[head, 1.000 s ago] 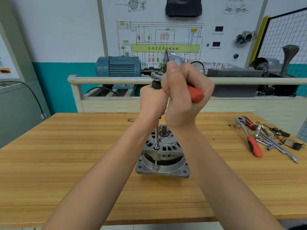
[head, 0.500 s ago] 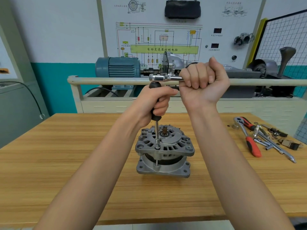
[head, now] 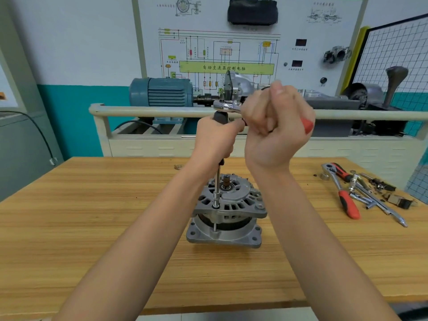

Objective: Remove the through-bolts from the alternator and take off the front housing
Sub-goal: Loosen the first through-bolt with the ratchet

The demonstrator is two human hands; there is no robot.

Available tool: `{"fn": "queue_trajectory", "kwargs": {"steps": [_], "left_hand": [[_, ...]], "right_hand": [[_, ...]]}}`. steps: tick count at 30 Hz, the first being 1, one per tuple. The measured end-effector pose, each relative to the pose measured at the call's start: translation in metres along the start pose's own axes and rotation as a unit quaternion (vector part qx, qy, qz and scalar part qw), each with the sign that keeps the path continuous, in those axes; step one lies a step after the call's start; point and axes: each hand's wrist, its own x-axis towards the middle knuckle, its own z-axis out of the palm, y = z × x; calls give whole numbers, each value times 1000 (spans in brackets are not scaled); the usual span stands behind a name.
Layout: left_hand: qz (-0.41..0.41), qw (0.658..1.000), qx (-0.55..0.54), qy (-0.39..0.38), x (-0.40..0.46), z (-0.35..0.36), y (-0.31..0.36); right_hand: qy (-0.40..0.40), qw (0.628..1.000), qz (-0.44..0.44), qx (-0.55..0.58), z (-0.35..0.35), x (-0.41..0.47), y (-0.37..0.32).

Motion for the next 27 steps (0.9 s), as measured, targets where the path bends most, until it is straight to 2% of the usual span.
{"fn": "queue_trajectory", "kwargs": {"steps": [2, 5, 7, 9, 11, 13, 16, 18, 20, 23, 27], "left_hand": [[-4, 999, -14, -46, 1, -5, 0], [-11, 993, -52, -106, 1, -12, 1], [-34, 986, -80, -144, 1, -14, 2], [-53, 980, -74, -176, 1, -15, 1], [-63, 981, -60, -176, 1, -15, 1], [-65, 987, -57, -133, 2, -14, 0], [-59, 996, -50, -52, 2, -5, 0], [-49, 998, -23, 7, 1, 0, 1], [-24, 998, 28, 48, -1, 4, 0], [0, 998, 34, 58, -1, 5, -3], [-19, 998, -32, -42, 0, -5, -3]], "right_hand": [[14, 993, 70, 95, -11, 10, -1], [91, 950, 189, 231, -29, 22, -1], [144, 914, 230, 302, -36, 26, 2], [161, 901, 235, 326, -38, 26, 4], [136, 918, 221, 299, -34, 23, 3], [89, 949, 189, 235, -27, 17, 2], [21, 989, 95, 108, -10, 8, 2], [-5, 1000, 13, -4, 0, -1, 3], [-28, 995, -45, -79, 8, -10, 2], [-27, 996, -43, -73, 8, -12, 0], [-6, 996, 47, 75, -7, 5, -1]]}}
